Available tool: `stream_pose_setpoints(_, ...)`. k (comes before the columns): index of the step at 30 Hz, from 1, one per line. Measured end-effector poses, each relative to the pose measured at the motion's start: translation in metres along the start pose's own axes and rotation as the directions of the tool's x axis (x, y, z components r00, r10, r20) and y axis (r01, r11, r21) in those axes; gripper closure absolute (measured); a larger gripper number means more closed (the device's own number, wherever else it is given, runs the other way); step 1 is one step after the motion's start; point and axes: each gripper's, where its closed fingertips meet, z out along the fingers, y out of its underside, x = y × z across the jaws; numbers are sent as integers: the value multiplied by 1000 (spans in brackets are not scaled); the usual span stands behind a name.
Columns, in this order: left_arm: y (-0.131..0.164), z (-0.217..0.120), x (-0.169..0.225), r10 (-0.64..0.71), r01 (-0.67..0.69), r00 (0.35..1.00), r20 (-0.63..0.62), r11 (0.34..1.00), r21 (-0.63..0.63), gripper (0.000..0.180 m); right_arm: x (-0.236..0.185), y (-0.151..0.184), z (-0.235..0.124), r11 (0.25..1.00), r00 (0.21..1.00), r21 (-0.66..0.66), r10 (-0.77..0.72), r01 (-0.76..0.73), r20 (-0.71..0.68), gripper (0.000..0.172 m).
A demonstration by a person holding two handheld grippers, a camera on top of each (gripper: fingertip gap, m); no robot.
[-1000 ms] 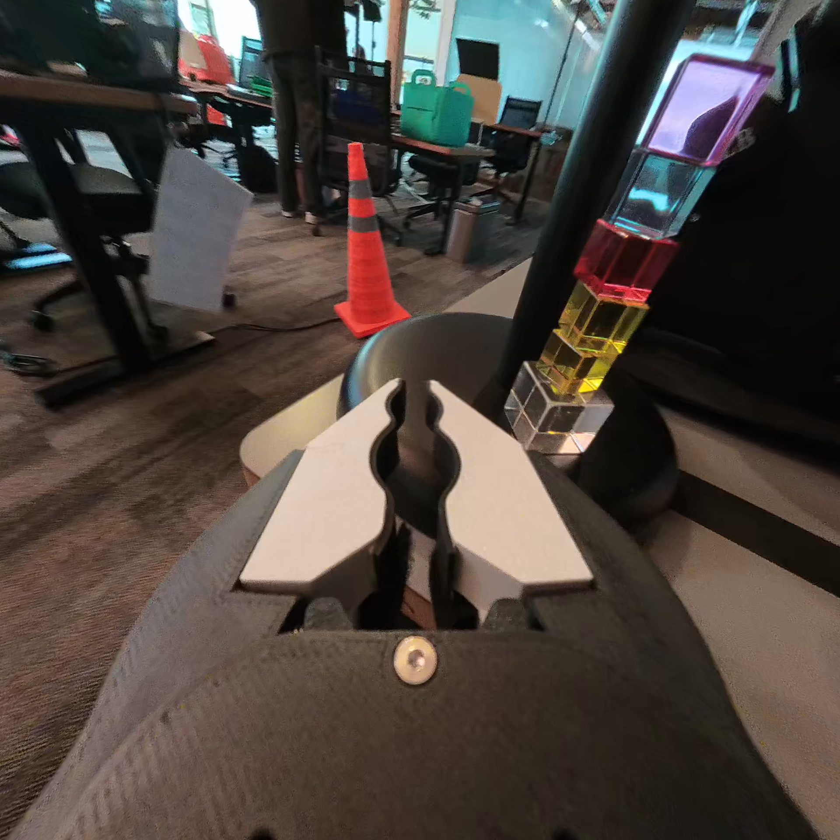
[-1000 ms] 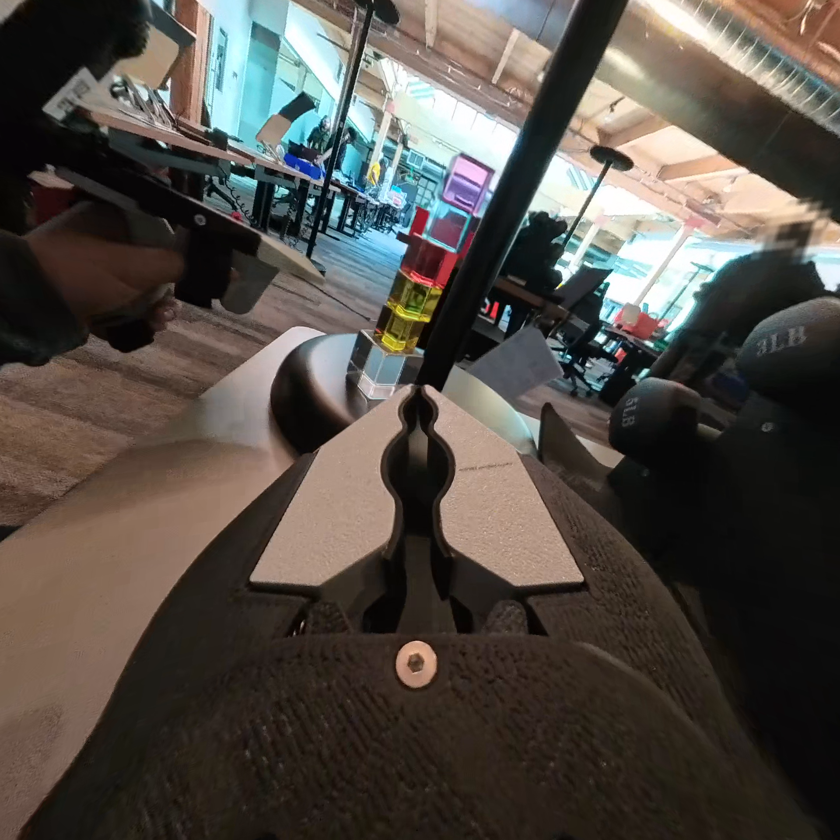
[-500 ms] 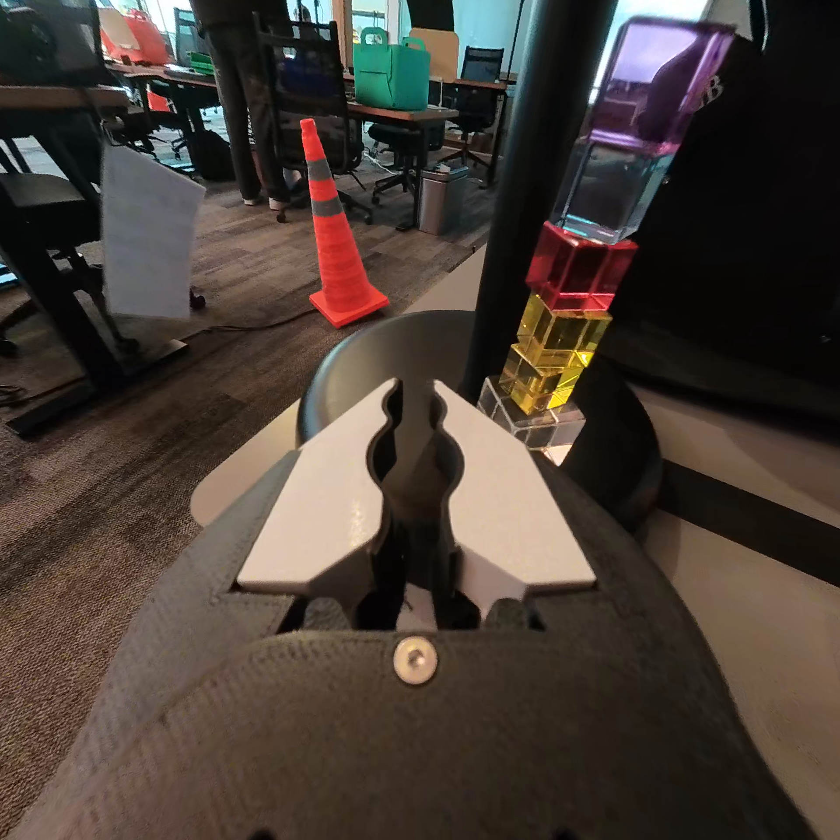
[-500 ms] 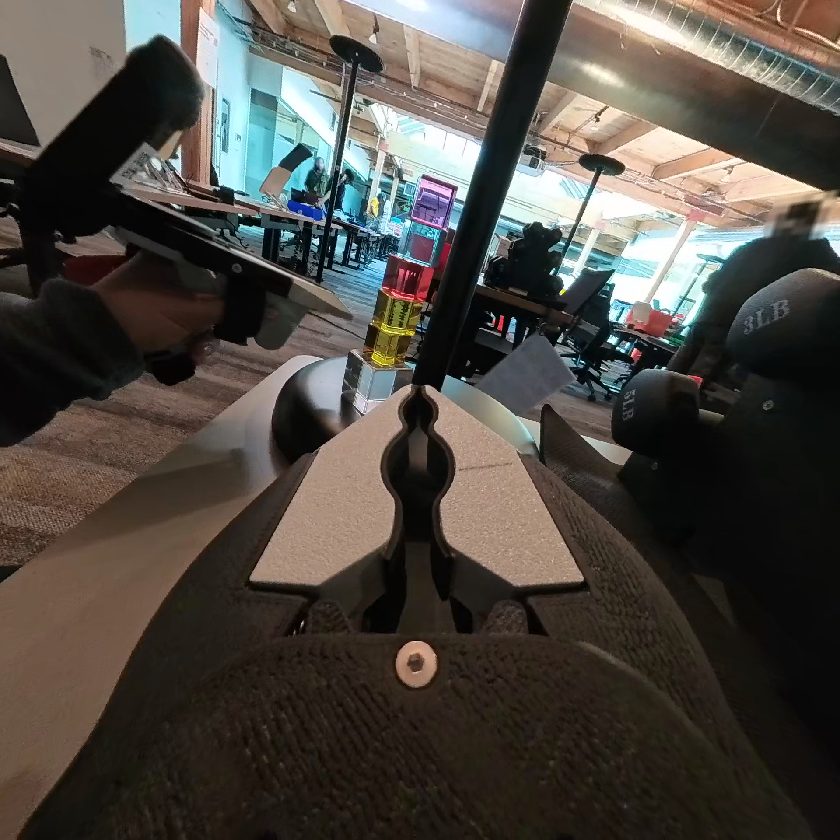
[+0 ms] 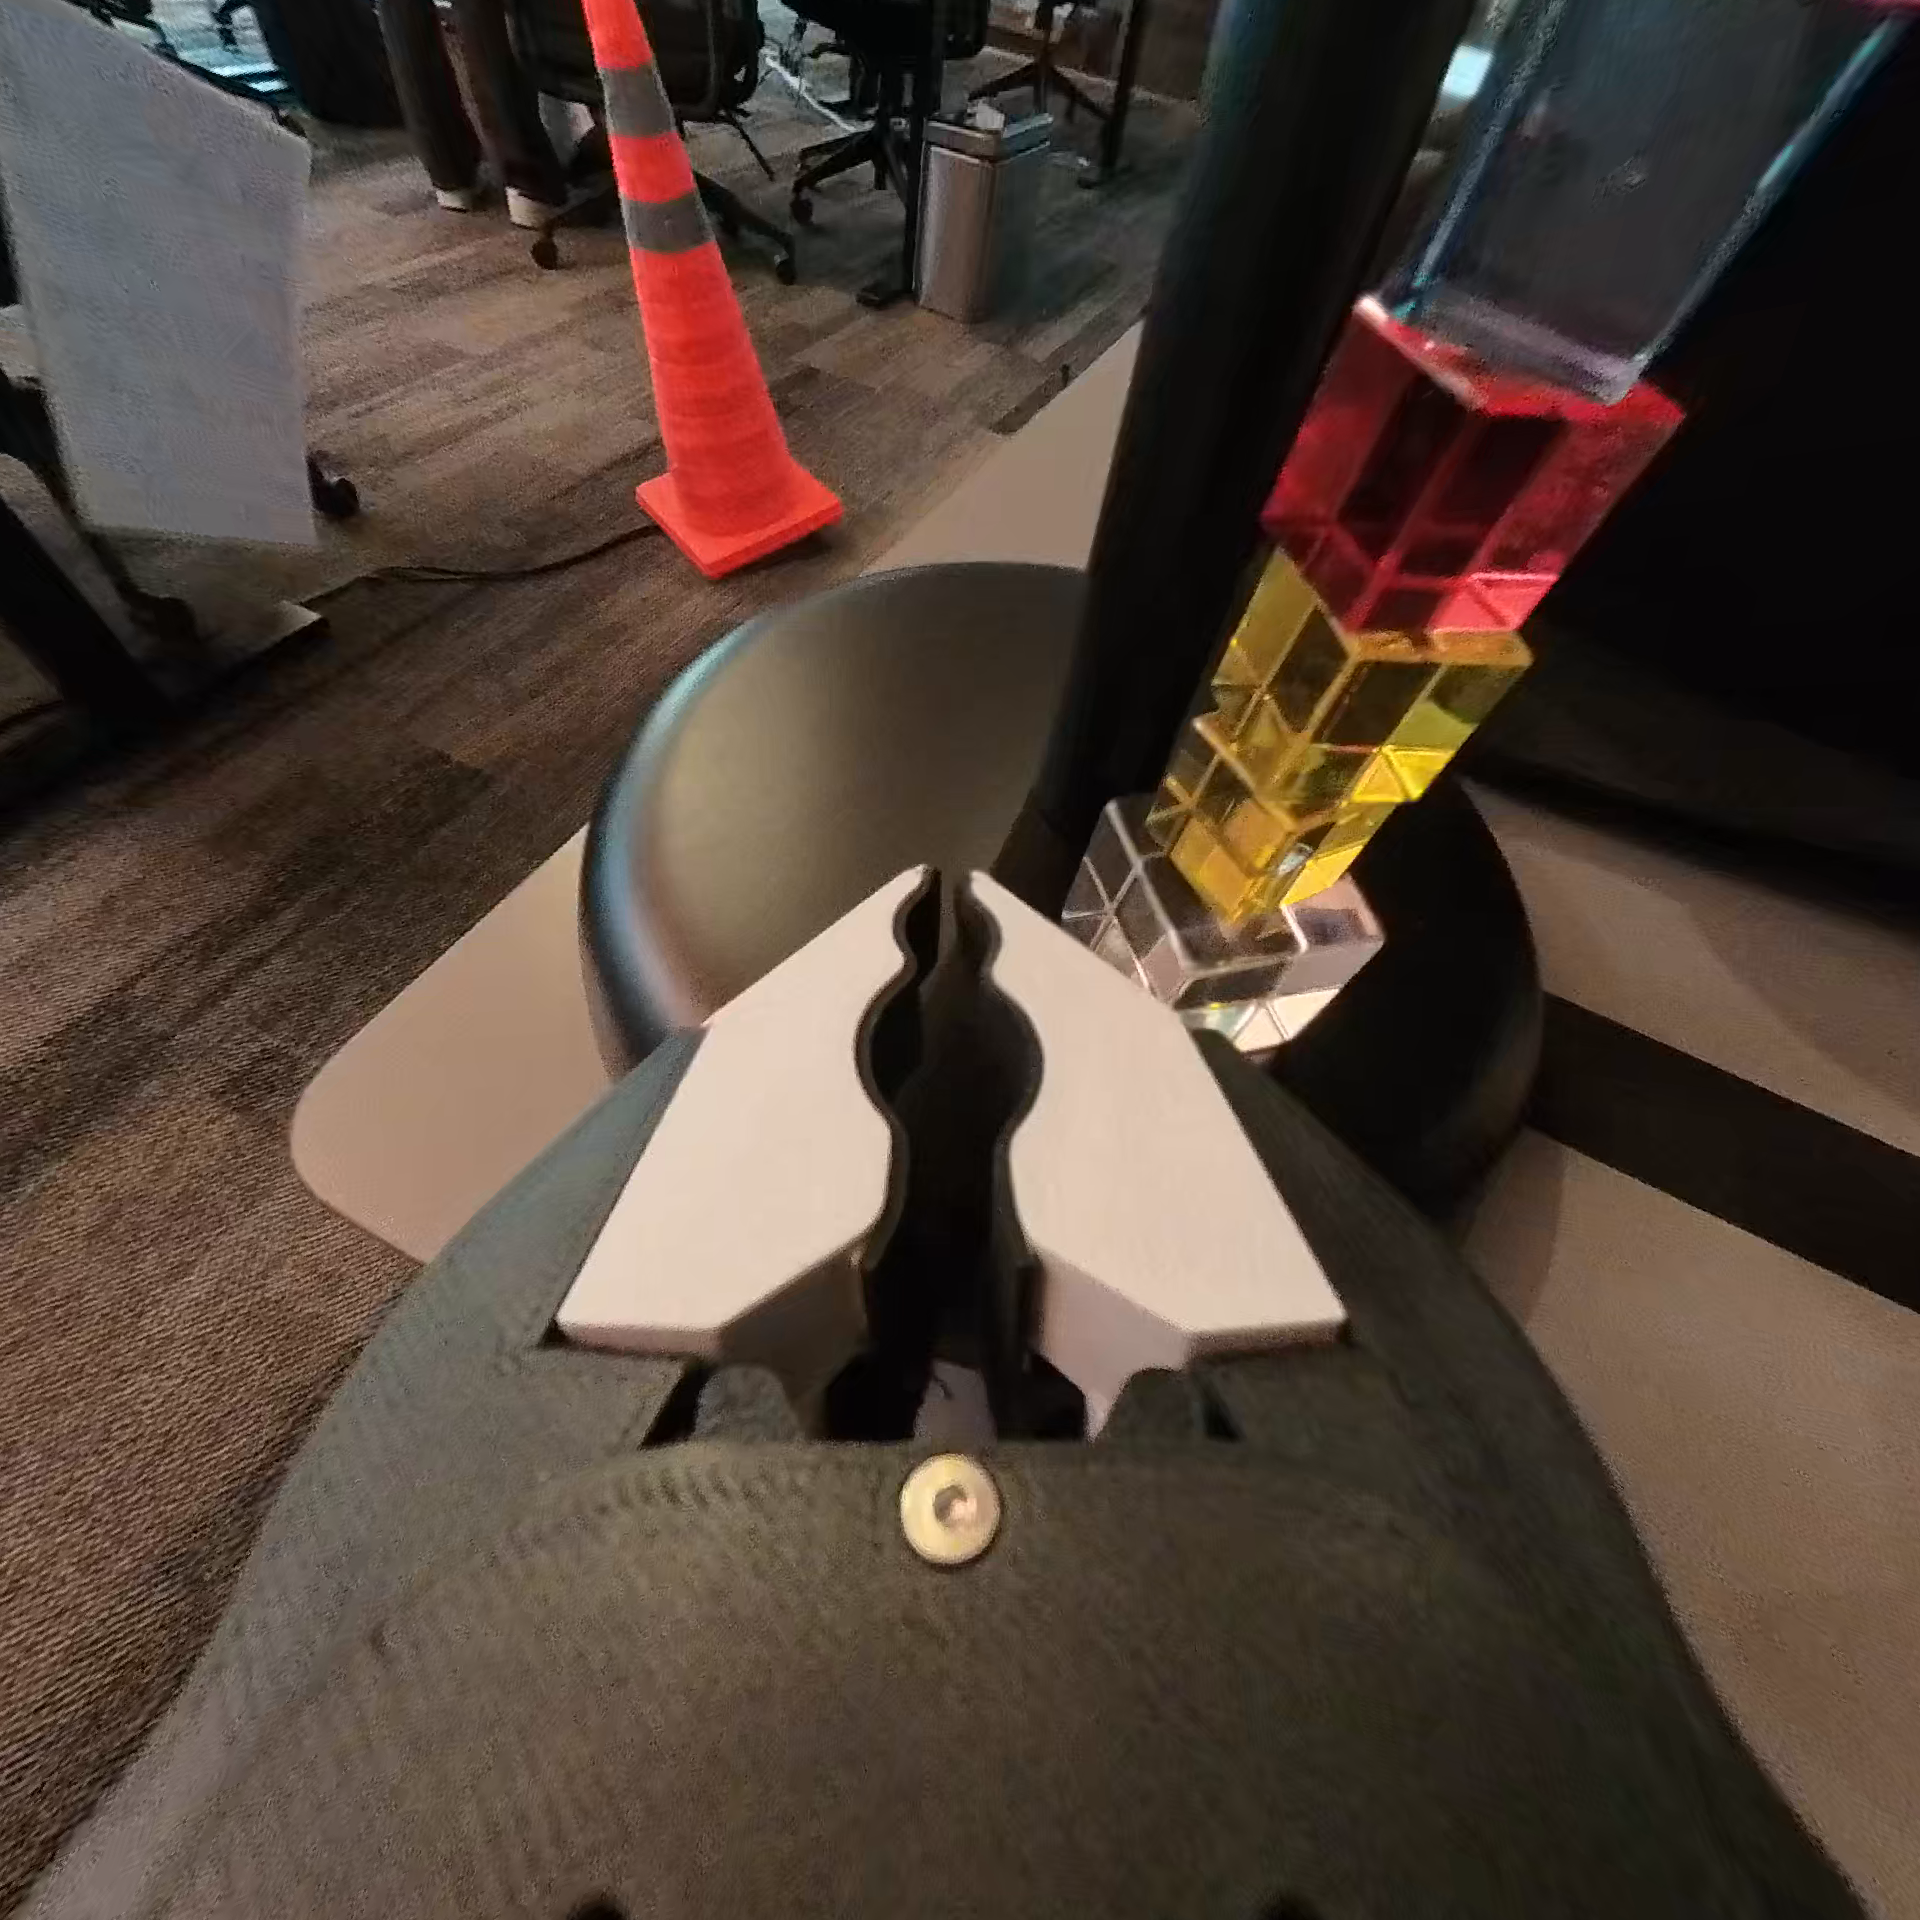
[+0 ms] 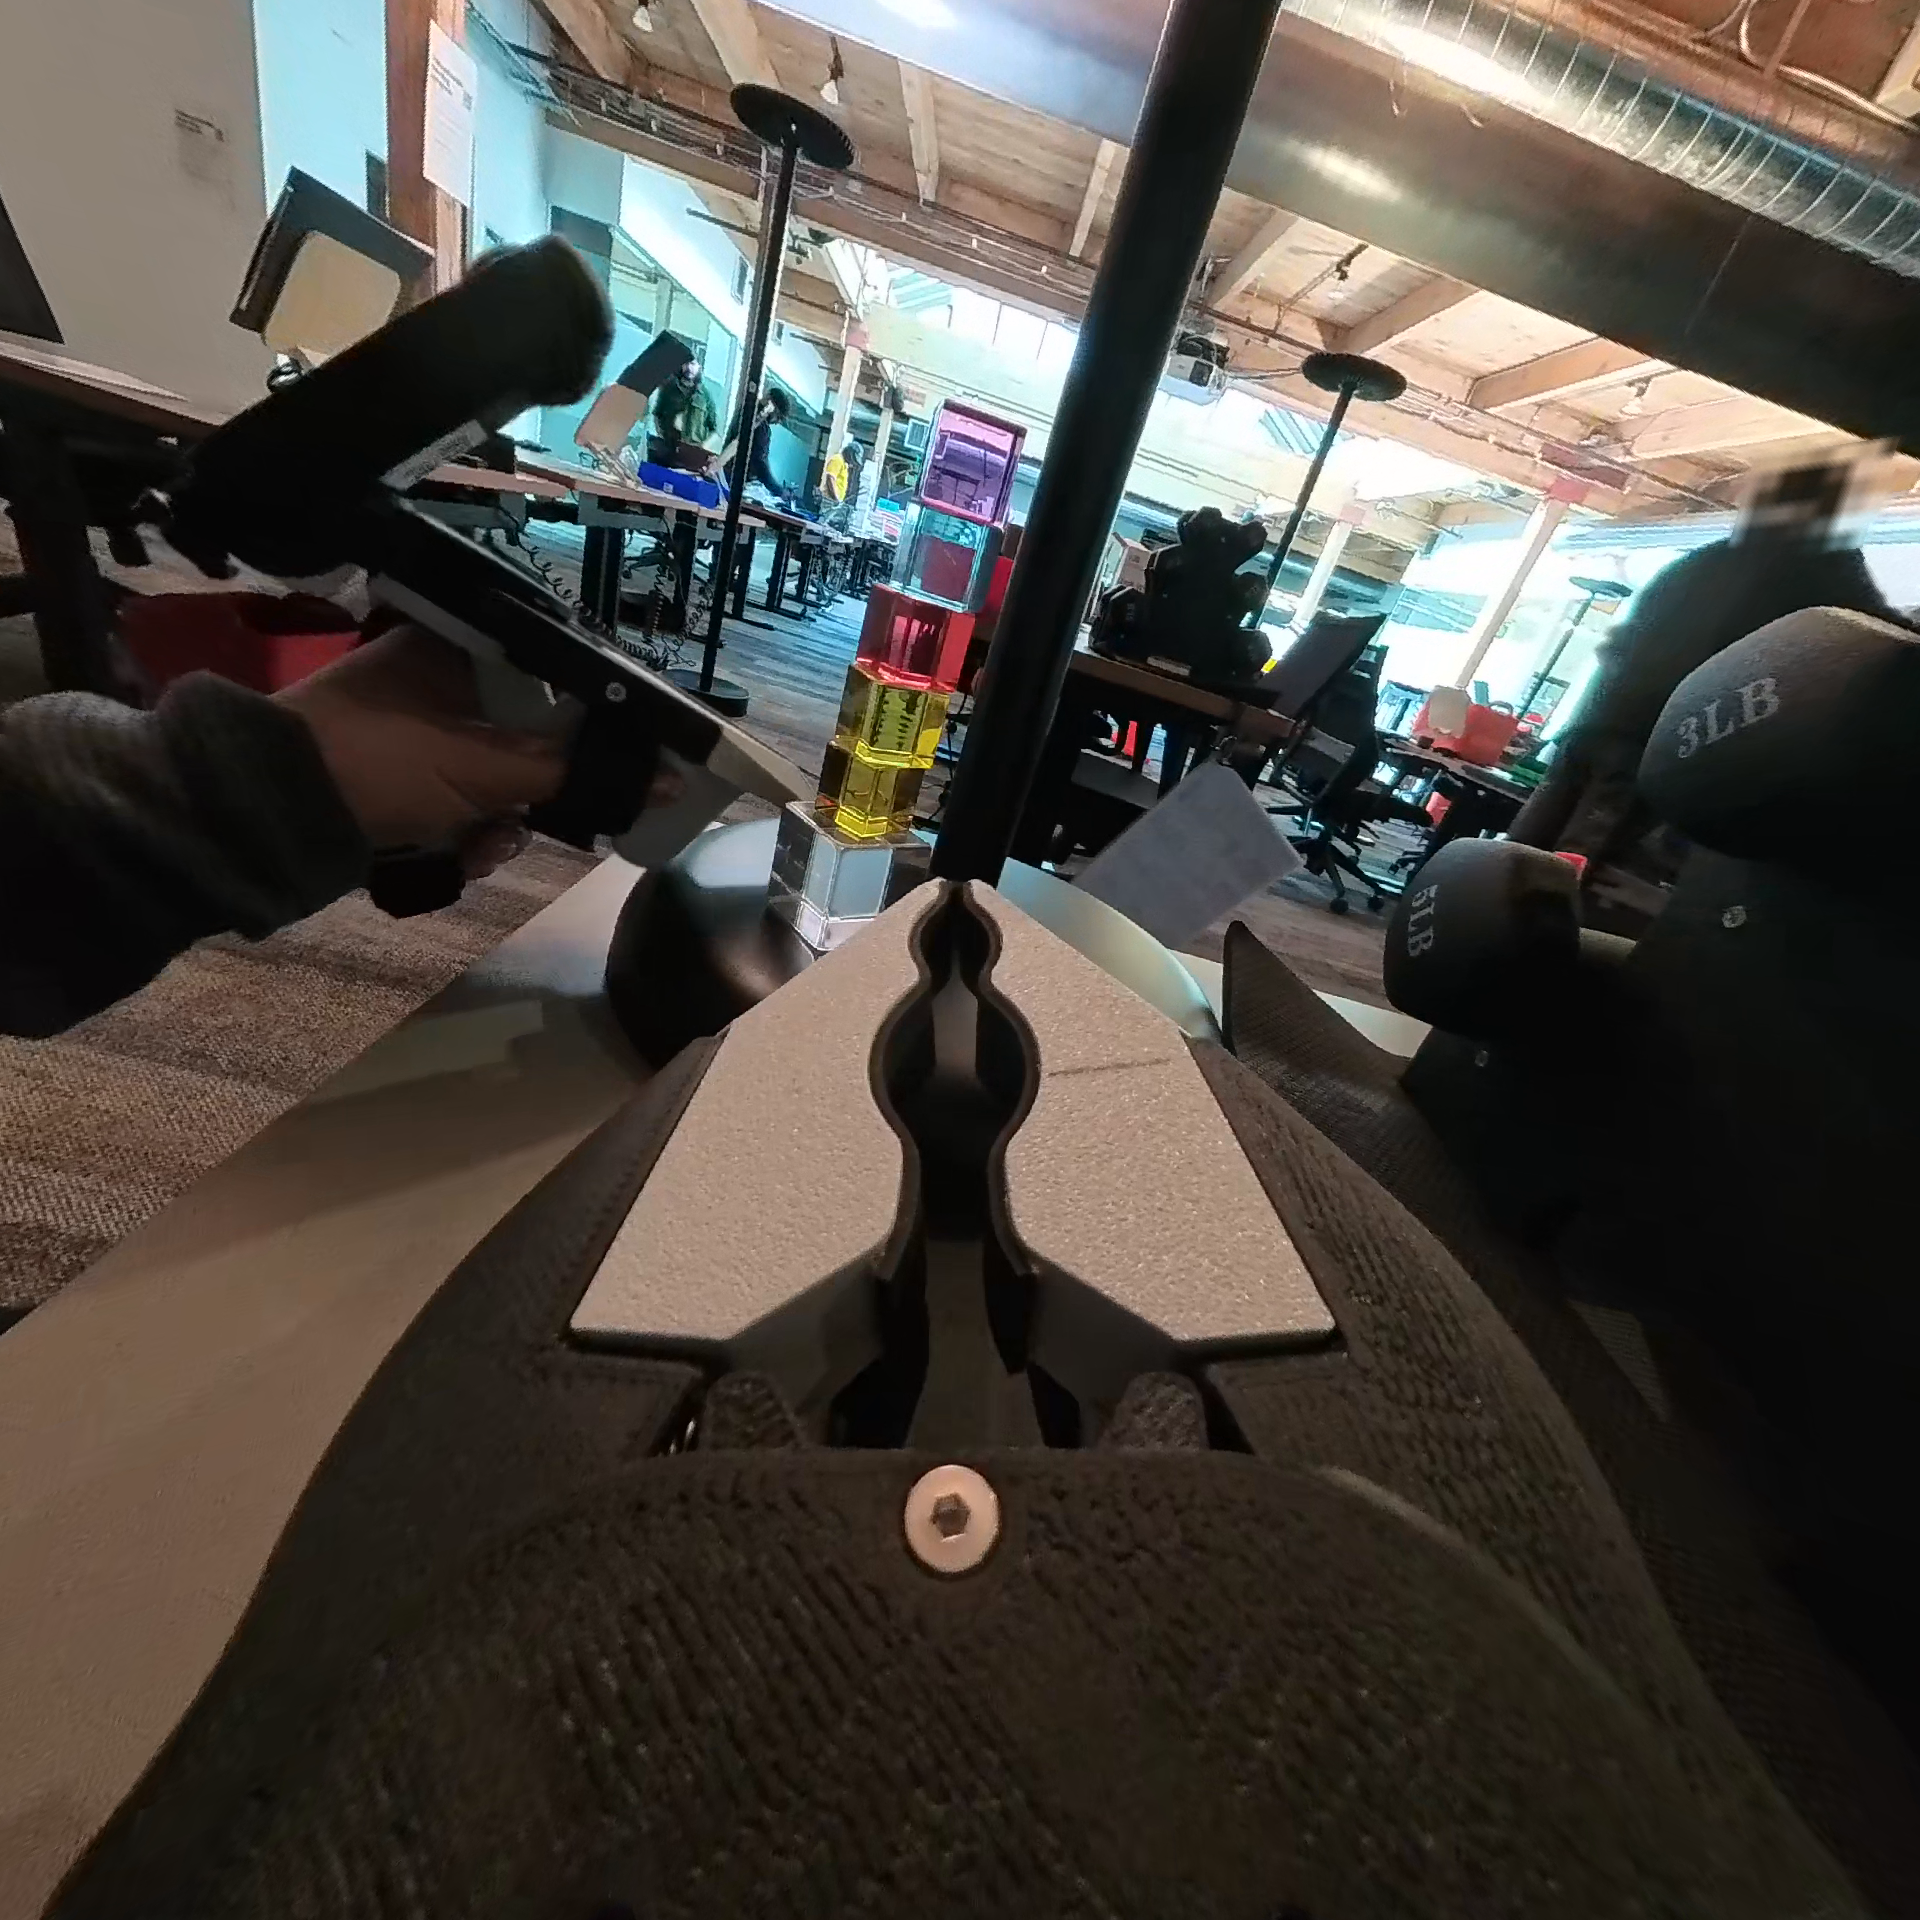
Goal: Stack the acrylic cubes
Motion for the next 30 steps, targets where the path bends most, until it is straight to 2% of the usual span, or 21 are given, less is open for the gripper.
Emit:
stream_pose_setpoints(5,-1,10,14,45,-43,998,32,998,-42,180,3,-1,-1,1000,1000,7,11,-11,-13,172)
stream_pose_setpoints(11,-21,12,41,93,-96,995,45,994,52,180,20,-2,-5,997,994,32,68,-66,-87,172)
stream_pose_setpoints(18,-33,27,86,163,-164,986,22,983,84,180,45,-6,-15,990,974,83,127,-113,-185,172)
stream_pose_setpoints(23,-30,37,108,220,-221,975,19,972,85,180,63,1,-20,993,953,51,115,-105,-280,172)
stream_pose_setpoints(26,-28,38,113,240,-241,970,25,966,96,180,75,2,-26,991,938,59,129,-117,-320,172)
stream_pose_setpoints(30,-34,24,109,206,-204,979,8,964,169,180,84,2,-30,989,928,76,149,-131,-341,172)
